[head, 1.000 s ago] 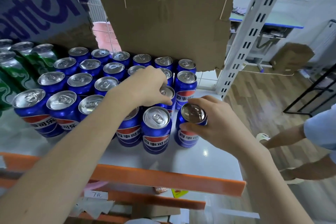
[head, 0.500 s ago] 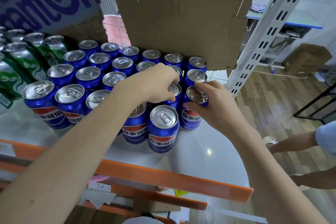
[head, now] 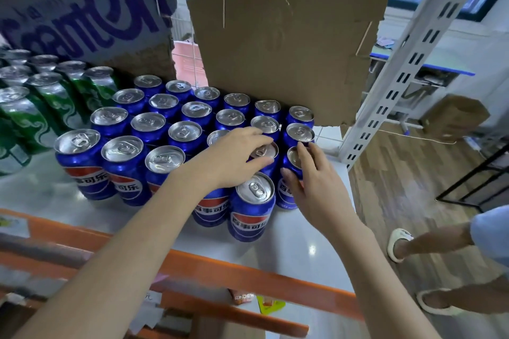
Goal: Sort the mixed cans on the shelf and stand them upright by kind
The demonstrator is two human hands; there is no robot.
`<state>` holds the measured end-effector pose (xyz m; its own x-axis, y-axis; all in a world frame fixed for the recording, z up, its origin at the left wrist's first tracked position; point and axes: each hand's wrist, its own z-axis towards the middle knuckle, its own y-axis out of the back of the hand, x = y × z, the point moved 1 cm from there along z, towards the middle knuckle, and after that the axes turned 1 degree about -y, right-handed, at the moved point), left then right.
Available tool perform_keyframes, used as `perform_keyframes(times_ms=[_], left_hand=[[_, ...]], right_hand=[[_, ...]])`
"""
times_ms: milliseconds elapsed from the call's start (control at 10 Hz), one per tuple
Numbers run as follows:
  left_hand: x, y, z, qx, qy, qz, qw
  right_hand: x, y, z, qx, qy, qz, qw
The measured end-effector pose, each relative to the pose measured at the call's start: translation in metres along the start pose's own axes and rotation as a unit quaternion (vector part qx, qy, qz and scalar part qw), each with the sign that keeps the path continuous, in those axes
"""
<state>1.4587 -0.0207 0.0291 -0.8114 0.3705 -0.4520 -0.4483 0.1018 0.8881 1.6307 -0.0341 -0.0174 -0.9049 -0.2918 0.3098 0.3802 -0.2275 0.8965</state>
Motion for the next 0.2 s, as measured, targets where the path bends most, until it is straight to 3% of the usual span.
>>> perform_keyframes(times_ms=[100, 200], left_hand=[[0.011, 0.01, -0.007, -0.039, -0.032, -0.018, 0.999], [0.024, 0.026, -0.02, -0.087, -0.007, -0.006, 0.996]], right_hand=[[0.004, 0.006, 0.005, 0.024, -0.016, -0.029, 0.999], [0.02, 0.008, 0.006, -0.016, -0.019, -0.035, 0.999]])
